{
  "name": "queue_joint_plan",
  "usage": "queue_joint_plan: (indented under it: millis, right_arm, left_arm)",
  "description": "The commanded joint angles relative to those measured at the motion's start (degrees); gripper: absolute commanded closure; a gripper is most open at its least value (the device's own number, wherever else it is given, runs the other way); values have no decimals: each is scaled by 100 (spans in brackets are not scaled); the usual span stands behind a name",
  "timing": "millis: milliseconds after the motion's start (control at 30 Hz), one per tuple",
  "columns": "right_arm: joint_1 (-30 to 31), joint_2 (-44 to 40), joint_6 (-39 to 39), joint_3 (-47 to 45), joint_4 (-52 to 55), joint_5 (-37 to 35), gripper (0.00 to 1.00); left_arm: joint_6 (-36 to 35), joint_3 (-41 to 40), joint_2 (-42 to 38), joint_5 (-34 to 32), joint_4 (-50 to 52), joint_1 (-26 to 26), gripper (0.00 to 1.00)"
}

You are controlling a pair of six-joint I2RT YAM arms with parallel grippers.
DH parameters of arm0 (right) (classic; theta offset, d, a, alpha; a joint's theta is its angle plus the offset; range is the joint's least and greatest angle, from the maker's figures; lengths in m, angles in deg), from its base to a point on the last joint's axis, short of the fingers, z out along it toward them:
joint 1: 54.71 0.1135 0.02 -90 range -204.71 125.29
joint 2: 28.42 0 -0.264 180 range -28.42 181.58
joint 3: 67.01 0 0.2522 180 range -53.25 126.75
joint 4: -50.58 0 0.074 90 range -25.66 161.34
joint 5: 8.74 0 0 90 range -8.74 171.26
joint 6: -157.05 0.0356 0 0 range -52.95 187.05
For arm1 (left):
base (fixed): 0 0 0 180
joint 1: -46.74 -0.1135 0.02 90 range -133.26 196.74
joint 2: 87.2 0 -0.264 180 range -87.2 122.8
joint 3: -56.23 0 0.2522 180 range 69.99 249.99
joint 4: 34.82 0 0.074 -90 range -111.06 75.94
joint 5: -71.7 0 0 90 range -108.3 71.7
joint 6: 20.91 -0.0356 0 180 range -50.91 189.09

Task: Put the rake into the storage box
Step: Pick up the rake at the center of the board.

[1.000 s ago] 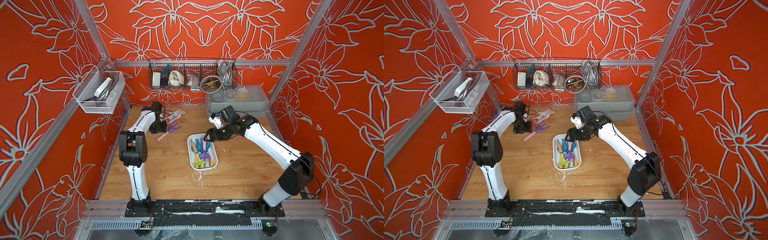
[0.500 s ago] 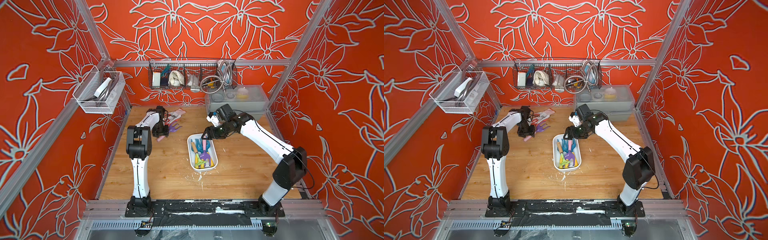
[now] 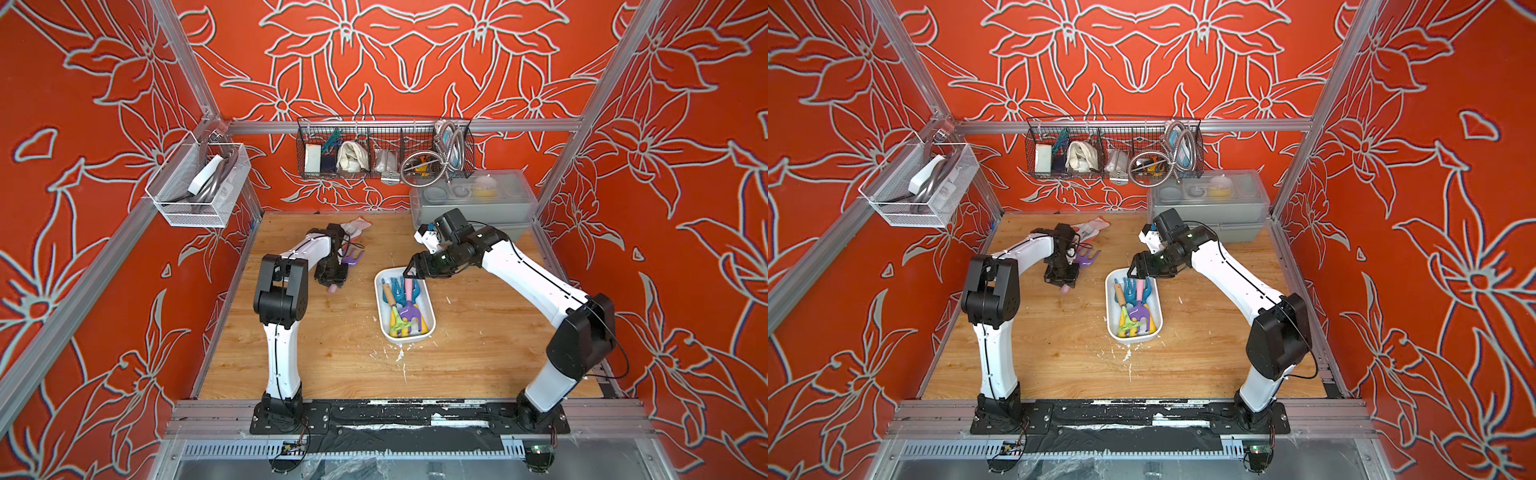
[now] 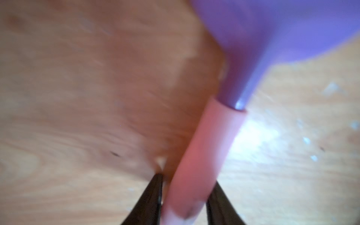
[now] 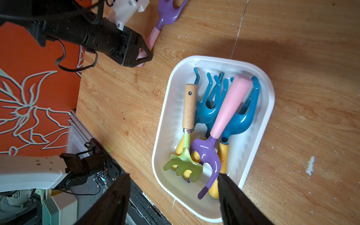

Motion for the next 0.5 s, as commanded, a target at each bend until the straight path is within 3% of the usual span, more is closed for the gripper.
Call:
queue_joint_plan:
  millis: [0,233,467]
  right_arm:
    - [-39,-191,119,-147,-132,170,29]
    - [-37,-451,196,-366,-210,132,30]
    - [-38,-932,292,-766,-279,-68,30]
  left_arm:
    - [62,-415,-237,99,-18,180,76]
    - [285,-989,-950,229,-110,450,100]
    - [426,-1005,-1649,471,97,565,100]
